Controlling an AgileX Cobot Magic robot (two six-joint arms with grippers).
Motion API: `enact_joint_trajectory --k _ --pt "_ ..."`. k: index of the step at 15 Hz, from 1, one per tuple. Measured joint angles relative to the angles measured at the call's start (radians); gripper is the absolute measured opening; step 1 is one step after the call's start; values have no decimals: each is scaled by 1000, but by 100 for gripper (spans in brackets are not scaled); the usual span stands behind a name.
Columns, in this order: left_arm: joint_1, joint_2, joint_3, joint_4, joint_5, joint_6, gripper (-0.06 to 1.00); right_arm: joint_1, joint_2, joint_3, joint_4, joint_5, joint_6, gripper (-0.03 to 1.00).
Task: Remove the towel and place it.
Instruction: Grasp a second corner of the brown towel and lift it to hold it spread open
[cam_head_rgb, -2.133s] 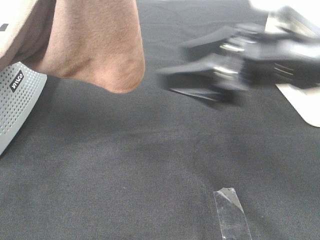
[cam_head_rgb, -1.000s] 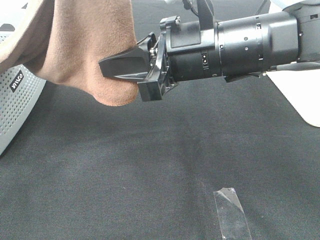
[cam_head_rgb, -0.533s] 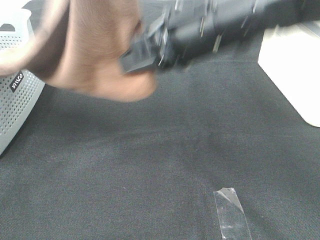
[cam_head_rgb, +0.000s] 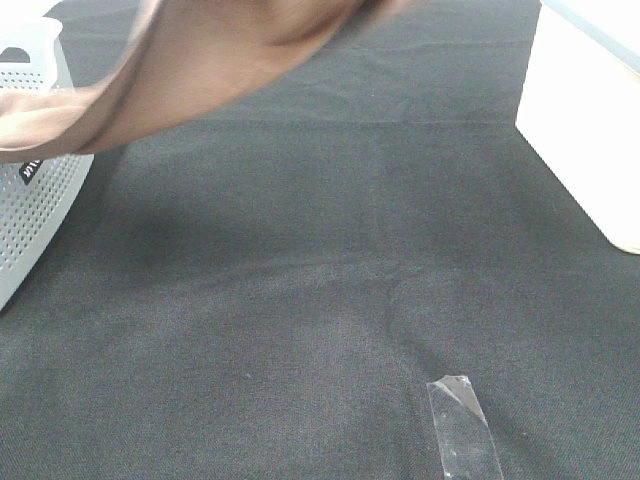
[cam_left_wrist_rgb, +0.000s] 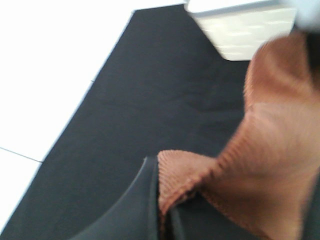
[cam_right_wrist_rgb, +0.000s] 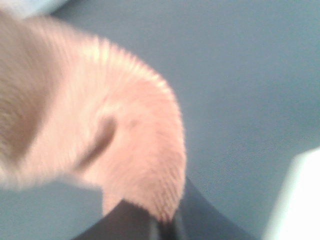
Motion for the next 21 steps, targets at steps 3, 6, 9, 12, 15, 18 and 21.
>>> enact_joint_trajectory --k 3,6,9,12,15,18,21 --pt "68 31 0 -3 -138 72 0 0 129 -270 -184 0 0 0" --pt "122 62 0 -5 -331 107 0 0 226 -440 -330 -113 45 0" --pt "139 105 0 -6 -518 136 0 0 256 -472 -434 -320 202 0" --pt "141 153 0 -2 -720 142 0 -5 281 -475 -566 -459 381 0" --pt "147 204 0 21 -820 143 0 -45 297 -475 -589 -534 471 0" --pt "172 252 0 24 -918 143 0 -92 320 -475 -534 -588 482 0" --pt "218 296 0 24 -993 139 0 -95 374 -475 -475 -660 483 0"
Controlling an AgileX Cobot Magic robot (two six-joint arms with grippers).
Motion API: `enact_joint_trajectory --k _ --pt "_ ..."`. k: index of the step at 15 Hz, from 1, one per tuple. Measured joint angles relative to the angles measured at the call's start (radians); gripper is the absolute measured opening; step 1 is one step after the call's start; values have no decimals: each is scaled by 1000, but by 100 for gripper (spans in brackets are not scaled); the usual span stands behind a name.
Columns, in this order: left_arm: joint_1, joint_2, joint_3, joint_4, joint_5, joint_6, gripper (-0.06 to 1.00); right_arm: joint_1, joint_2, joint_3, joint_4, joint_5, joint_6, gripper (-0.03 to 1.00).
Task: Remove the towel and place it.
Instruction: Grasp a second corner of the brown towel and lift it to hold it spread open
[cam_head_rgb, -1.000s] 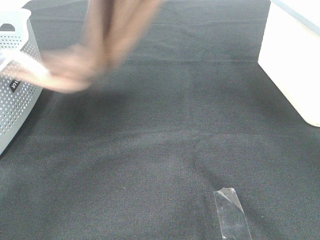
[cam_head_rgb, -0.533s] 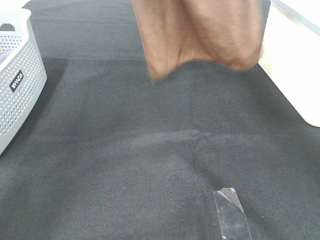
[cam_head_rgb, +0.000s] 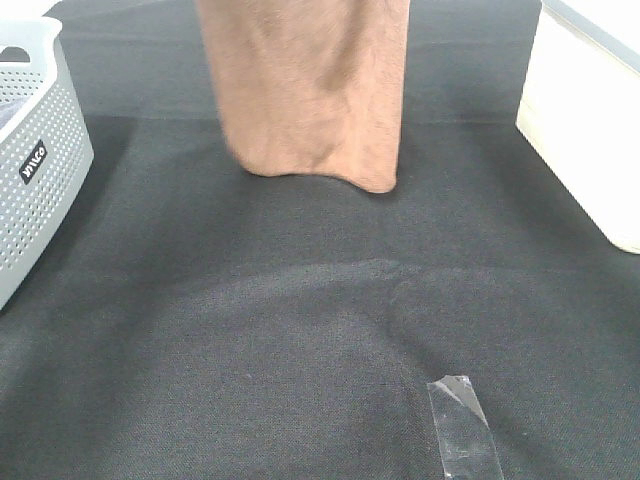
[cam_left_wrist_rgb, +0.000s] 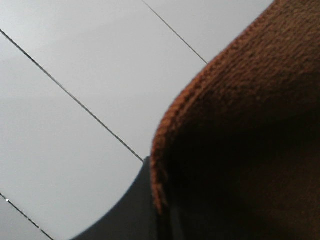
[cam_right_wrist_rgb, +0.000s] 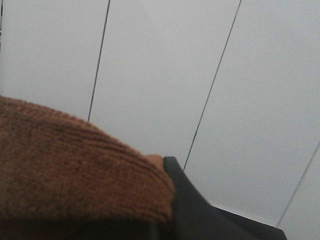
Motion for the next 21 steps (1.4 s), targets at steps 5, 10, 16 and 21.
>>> enact_joint_trajectory --k 5,10,16,21 --pt "37 80 -29 0 -146 -38 0 -64 76 0 14 -219 44 0" --pt "38 311 -369 11 -205 -42 0 -135 140 -20 30 -392 52 0" --pt "38 430 -577 17 -84 -44 0 -159 181 -67 59 -403 52 0" --pt "34 433 -580 17 161 -43 0 -159 186 -67 126 -198 52 0"
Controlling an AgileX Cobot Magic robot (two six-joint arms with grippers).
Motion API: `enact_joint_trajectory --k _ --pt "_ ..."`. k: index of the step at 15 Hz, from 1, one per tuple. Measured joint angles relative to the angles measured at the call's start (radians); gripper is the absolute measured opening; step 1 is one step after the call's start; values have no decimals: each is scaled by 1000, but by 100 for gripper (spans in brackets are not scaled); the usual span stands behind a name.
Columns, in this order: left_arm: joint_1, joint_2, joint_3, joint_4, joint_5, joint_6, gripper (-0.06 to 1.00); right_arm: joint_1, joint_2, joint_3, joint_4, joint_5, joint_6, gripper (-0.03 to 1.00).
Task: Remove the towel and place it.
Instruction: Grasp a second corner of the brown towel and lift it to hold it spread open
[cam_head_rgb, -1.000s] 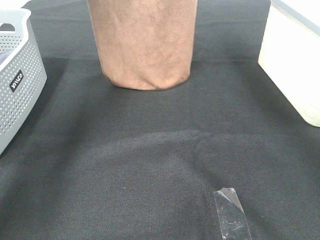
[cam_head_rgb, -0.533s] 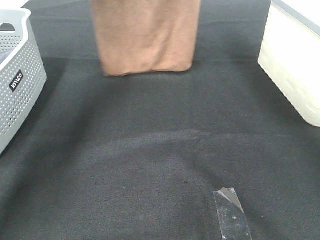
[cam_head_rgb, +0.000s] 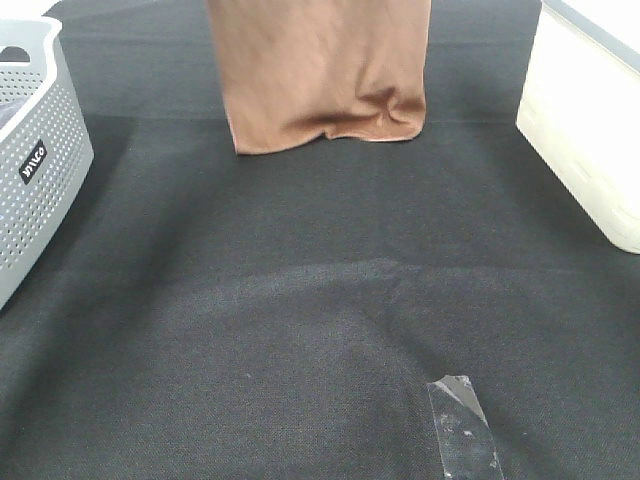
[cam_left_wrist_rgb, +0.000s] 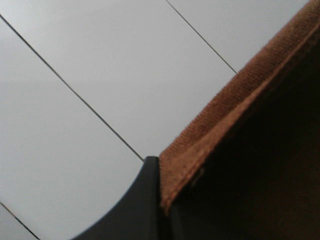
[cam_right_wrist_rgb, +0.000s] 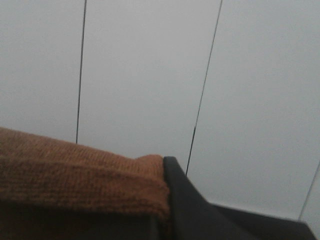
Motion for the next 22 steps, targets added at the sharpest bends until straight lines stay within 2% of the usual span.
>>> enact_joint_trajectory --k 2,4,7,9,11,13,15,17,20,21,22 --pt "-17 -6 0 0 222 1 0 0 -16 0 115 201 -30 0" --pt "-36 -26 0 -5 481 -17 0 0 -53 0 273 444 -145 0" --pt "-45 -88 -1 -18 804 -143 0 -1 -111 -2 438 826 -332 0" --pt "-45 -114 -2 -22 981 -240 0 -1 -123 -2 476 982 -406 0" --pt "-46 -119 -2 -50 1072 -320 0 -1 -143 8 489 1003 -430 0" --pt "-46 -126 0 -68 1079 -455 0 -1 -195 63 508 1004 -449 0" --pt "-46 -186 90 -83 1080 -531 0 -1 -281 199 518 1002 -455 0" --pt "-48 -328 327 -105 1079 -549 0 0 -385 368 529 1001 -456 0" --pt "-55 -612 780 -131 1074 -549 0 1 -564 614 572 995 -456 0" --pt "-60 -753 982 -158 1070 -549 0 6 -664 742 594 991 -456 0" --pt "-60 -846 1090 -171 1067 -549 0 11 -723 816 614 991 -456 0"
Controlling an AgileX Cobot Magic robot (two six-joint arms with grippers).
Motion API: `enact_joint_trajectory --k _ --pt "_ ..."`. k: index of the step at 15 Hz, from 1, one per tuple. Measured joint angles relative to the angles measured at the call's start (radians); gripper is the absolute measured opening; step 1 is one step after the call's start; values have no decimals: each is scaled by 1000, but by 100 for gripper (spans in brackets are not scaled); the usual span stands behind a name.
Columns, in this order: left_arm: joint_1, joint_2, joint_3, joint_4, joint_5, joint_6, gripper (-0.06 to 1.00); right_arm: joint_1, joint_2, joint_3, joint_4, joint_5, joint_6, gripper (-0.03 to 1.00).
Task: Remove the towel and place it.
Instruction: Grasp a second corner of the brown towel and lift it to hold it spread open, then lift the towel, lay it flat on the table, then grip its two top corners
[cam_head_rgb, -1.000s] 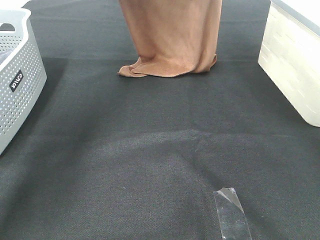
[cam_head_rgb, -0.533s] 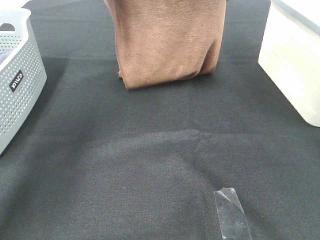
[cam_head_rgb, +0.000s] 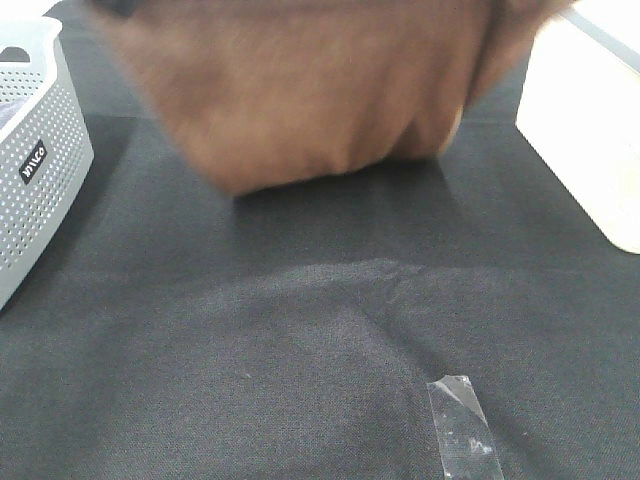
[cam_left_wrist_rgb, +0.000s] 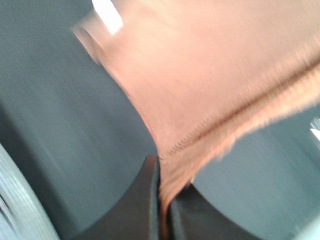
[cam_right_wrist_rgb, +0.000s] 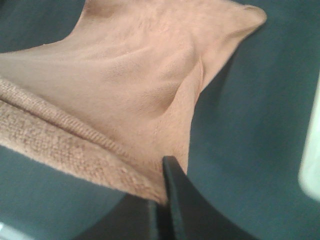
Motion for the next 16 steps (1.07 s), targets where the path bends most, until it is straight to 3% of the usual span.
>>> enact_joint_trajectory --k 2,8,9,11,14,16 --pt "-1 -151 186 -37 -17 0 0 2 -118 141 47 -1 1 0" --pt "-7 -444 565 -153 -35 -27 0 8 -353 485 163 -5 3 0" --pt "-7 -444 565 -153 -35 -27 0 8 -353 485 163 -5 3 0" --pt "-7 -535 712 -225 -44 -45 0 8 -433 595 188 -6 11 0" --pt "-7 -593 830 -343 -44 -48 0 8 -542 718 187 -6 22 0" --pt "-5 -599 883 -380 -41 -48 0 8 -597 781 193 -6 26 0"
